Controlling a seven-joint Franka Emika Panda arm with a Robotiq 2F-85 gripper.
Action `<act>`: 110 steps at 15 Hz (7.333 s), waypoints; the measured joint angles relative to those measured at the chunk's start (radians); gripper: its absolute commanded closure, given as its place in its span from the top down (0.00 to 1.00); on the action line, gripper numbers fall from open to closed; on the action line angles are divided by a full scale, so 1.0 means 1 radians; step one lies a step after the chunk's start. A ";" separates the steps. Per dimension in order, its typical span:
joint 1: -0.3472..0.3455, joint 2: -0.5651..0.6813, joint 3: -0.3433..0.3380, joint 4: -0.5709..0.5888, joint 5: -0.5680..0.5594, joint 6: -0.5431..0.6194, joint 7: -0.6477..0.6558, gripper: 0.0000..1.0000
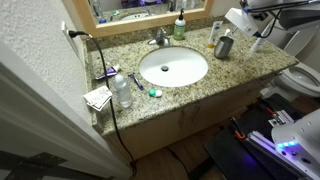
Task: Close the faucet, move the cup to the right of the counter, then pick the toothbrush and put it in the cup
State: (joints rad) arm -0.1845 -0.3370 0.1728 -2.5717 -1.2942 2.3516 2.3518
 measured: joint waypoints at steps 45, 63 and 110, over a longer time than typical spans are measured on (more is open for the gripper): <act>0.167 -0.159 -0.610 -0.234 0.185 0.562 -0.097 1.00; 0.892 0.087 -1.359 -0.199 0.317 0.892 0.131 1.00; 1.632 -0.133 -2.143 -0.017 1.505 0.674 -0.353 0.38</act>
State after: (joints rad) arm 1.4476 -0.4701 -1.9702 -2.5888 0.2112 3.0258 1.9985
